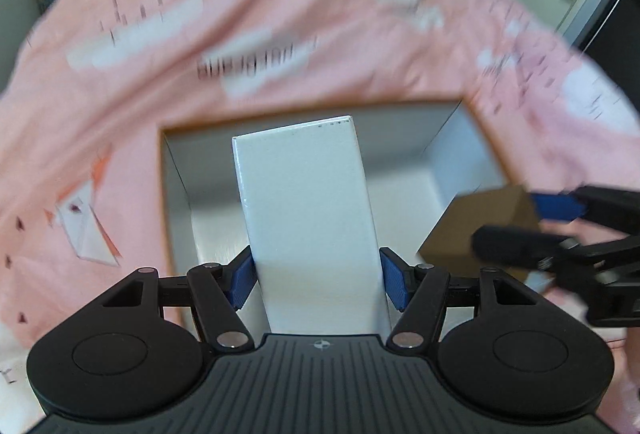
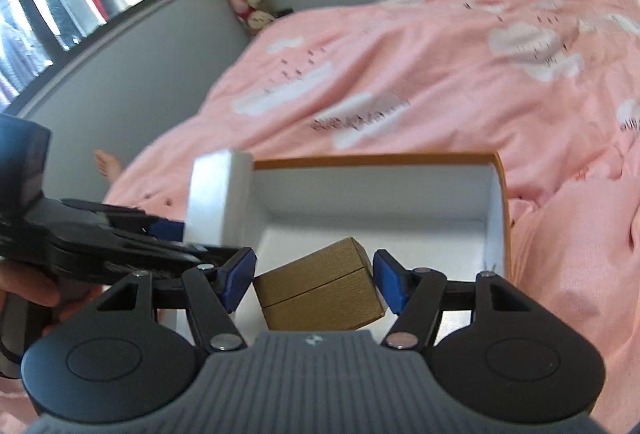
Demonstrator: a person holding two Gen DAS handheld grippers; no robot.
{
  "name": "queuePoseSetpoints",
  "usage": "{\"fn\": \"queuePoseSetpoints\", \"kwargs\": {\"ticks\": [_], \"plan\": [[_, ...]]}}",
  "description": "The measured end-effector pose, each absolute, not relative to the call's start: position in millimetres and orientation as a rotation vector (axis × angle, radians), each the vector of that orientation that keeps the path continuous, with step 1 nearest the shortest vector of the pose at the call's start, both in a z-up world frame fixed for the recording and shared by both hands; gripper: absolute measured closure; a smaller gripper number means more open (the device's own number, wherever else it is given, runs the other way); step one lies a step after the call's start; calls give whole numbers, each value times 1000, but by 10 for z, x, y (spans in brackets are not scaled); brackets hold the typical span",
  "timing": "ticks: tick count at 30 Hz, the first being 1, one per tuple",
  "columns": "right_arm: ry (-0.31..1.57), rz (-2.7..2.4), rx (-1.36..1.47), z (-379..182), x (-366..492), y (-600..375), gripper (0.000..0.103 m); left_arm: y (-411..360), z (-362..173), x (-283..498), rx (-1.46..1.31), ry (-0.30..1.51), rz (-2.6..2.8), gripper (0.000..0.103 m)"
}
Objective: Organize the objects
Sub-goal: 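Lower the white box into the orange box with the left tool while the right carries the gold box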
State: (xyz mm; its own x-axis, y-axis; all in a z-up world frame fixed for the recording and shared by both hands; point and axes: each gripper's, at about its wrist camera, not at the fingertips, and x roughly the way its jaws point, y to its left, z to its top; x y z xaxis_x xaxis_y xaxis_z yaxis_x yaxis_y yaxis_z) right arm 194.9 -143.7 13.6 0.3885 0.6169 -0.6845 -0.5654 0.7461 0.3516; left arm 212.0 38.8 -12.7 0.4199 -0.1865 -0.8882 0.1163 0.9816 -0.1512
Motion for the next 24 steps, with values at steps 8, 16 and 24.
{"fn": "queuePoseSetpoints", "kwargs": {"ticks": [8,16,24], "plan": [[998,740,66,-241,2244,-1412,37,158,-607,2249,180,1251,-91,29],[1033,758,70,-384,2305,-1390,37,20,-870,2273,317,1340,-73,29],[1067,759,79,-464,2368,-1402,37,5,-986,2169,429,1348,-77,25]]}}
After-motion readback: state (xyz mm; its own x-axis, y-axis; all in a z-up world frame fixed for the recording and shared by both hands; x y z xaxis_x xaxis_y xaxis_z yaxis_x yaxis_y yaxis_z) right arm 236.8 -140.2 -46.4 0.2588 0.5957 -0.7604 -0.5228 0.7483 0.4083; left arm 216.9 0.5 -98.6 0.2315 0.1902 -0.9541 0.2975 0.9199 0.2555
